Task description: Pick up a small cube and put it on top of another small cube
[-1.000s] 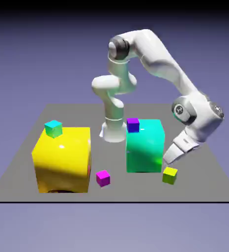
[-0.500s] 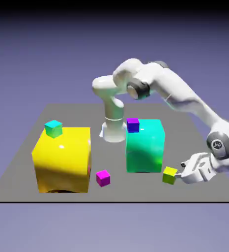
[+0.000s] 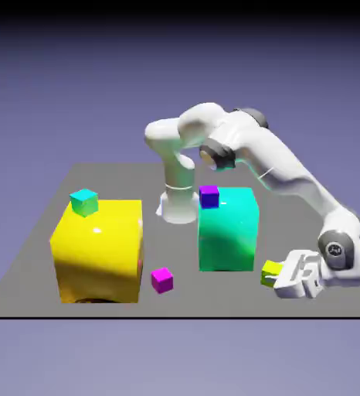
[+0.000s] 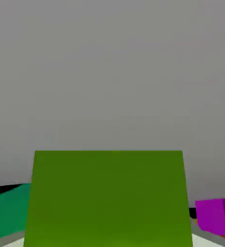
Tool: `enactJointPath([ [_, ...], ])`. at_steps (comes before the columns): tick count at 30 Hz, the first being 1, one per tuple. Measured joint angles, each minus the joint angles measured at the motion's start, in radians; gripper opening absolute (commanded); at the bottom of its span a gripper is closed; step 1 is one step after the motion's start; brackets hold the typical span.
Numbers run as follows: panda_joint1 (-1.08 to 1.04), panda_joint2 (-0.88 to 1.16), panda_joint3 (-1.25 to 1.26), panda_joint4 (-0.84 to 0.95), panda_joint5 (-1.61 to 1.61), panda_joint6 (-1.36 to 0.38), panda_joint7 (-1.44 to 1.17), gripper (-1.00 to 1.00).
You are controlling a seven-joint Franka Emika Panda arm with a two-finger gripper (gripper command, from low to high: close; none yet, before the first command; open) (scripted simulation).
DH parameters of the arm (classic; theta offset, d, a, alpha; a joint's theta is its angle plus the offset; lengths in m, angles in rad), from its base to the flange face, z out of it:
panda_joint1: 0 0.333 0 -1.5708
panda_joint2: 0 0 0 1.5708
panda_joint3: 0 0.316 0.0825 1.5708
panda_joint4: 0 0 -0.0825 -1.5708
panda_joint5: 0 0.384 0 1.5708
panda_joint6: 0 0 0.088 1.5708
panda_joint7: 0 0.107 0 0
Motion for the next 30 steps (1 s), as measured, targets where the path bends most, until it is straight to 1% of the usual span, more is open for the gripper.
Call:
enactJointPath([
  [2,0.015,-0.004,0.02,0.053,0.028,-0.032,-0.005,-1.0],
  [3,-0.012,-0.038,0.012,0.044,0.058,-0.036,-0.013,-1.0],
  [21,-0.658,-0.621,-0.639,-0.232,0.305,-0.153,-0.395,-1.0],
  [24,-0.682,-0.621,-0.71,-0.249,0.267,-0.159,-0.43,-1.0],
  [30,-0.692,-0.708,-0.714,-0.466,0.269,-0.03,-0.385,-1.0],
])
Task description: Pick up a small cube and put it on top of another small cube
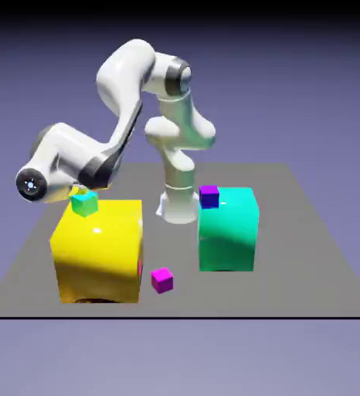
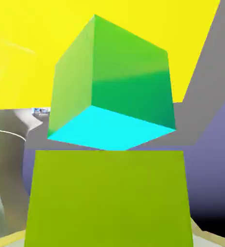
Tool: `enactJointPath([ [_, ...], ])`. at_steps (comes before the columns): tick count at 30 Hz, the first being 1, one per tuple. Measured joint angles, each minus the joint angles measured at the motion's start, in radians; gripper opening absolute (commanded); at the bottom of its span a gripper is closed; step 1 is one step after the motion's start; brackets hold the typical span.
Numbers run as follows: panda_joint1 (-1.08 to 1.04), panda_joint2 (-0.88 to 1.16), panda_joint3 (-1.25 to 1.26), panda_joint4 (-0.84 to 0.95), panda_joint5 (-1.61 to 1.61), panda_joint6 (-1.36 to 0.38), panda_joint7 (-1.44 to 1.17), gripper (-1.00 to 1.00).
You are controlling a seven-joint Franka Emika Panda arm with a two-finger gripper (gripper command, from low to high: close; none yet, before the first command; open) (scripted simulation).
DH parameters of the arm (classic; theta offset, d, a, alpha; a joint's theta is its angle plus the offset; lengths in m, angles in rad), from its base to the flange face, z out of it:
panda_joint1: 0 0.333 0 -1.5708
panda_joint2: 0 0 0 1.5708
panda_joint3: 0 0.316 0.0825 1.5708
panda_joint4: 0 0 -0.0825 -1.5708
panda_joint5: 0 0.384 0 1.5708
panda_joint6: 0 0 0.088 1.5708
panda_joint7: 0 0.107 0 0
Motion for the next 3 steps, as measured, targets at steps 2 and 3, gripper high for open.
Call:
enactJointPath([
  [2,-0.002,-0.018,-0.001,-0.044,0.0,0.026,0.009,1.0],
  [3,-0.002,-0.018,-0.001,-0.044,-0.001,0.027,0.009,1.0],
])
